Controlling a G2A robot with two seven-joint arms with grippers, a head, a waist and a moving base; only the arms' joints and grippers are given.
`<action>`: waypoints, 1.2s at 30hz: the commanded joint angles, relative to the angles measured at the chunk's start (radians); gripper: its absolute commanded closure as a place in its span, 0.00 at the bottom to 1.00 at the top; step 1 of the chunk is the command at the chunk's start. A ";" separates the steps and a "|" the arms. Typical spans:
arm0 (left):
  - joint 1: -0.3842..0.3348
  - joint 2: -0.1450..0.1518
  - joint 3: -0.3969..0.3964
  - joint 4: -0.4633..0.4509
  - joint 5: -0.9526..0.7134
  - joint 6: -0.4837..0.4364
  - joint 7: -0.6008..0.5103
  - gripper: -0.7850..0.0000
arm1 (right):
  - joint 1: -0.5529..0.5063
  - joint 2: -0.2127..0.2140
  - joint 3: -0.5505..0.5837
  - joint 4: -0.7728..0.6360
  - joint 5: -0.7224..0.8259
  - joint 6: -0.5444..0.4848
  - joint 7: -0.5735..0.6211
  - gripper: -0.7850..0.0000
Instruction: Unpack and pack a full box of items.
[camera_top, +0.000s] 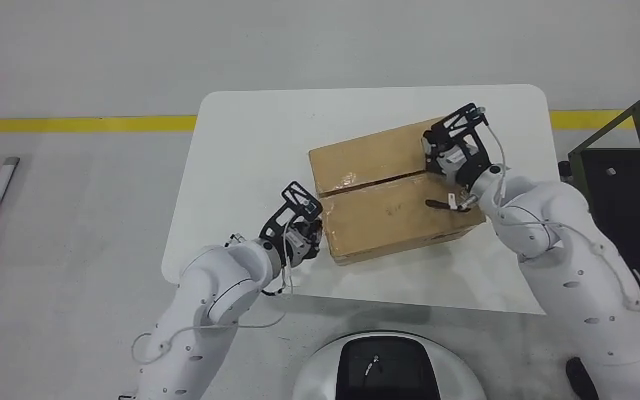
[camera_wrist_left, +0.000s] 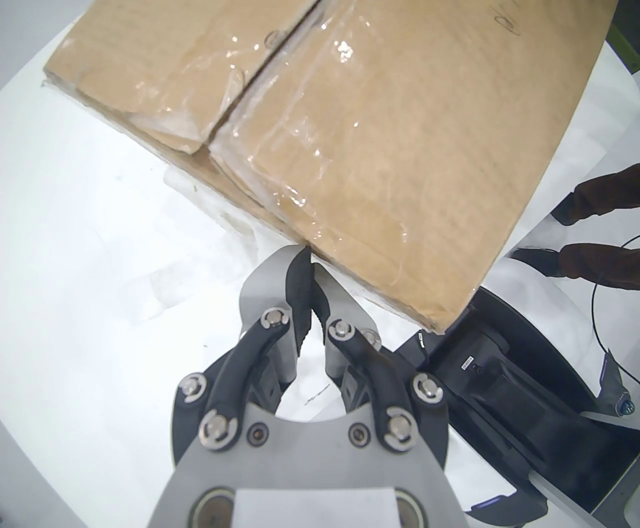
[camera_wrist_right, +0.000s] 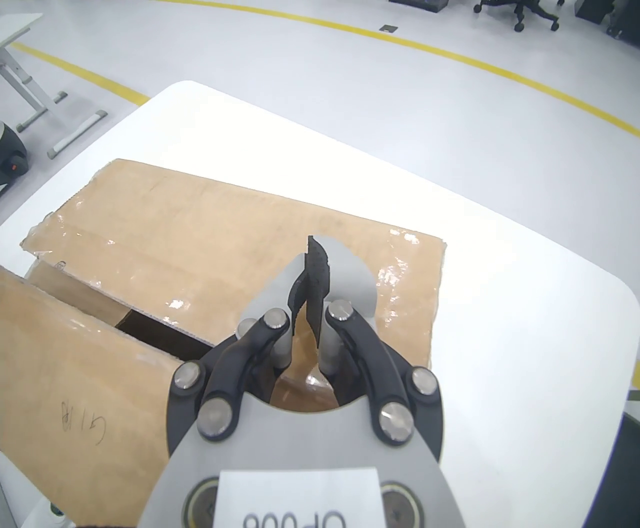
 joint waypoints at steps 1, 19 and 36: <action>0.009 0.003 -0.018 -0.006 0.006 0.002 -0.005 0.02 | 0.002 0.000 -0.007 -0.009 -0.026 -0.002 -0.011 1.00; 0.119 0.034 -0.186 -0.067 0.089 -0.008 -0.014 0.00 | -0.003 -0.021 -0.153 0.026 -0.169 0.025 -0.155 1.00; 0.179 0.033 -0.128 0.025 0.236 -0.030 0.187 0.00 | -0.015 -0.025 -0.121 -0.005 -0.133 0.019 -0.111 1.00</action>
